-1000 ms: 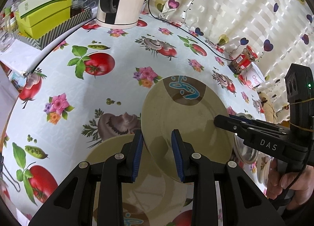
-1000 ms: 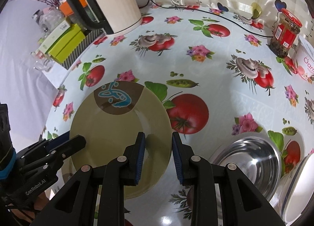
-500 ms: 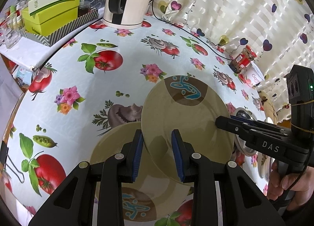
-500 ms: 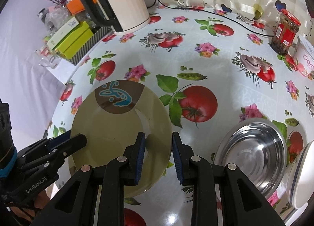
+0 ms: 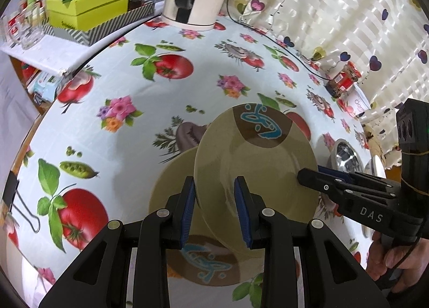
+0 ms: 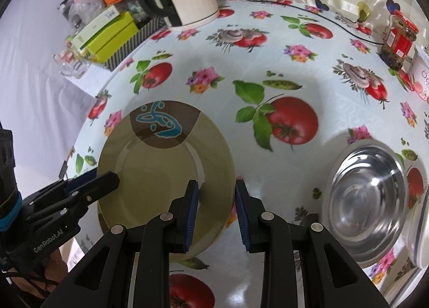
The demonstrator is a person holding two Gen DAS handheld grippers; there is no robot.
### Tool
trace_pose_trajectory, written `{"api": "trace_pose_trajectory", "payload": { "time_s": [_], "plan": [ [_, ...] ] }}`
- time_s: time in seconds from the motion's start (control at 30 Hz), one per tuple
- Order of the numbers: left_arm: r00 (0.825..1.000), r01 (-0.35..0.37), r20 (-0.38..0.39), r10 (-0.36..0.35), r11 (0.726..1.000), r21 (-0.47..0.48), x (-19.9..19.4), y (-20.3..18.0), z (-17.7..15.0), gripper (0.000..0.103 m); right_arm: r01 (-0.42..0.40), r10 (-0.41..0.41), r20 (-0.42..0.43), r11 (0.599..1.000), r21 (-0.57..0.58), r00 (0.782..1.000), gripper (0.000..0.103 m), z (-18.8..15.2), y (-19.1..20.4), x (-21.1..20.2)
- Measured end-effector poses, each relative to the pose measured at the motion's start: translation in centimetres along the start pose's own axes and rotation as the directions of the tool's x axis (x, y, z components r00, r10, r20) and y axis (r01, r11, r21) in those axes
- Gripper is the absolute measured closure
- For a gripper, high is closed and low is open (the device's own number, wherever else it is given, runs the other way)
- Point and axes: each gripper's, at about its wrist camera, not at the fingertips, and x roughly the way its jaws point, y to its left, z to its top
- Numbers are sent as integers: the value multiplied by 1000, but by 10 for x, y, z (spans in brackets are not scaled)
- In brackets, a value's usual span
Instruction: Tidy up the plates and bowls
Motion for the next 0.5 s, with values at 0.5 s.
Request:
{"api": "trace_pose_trajectory", "payload": {
  "time_s": [0.5],
  "plan": [
    [1000,-28,-14,27,999,-21,-5,21,-19,72,-5,3,-50,999,-46,999,76,-20,27,19]
  ]
}}
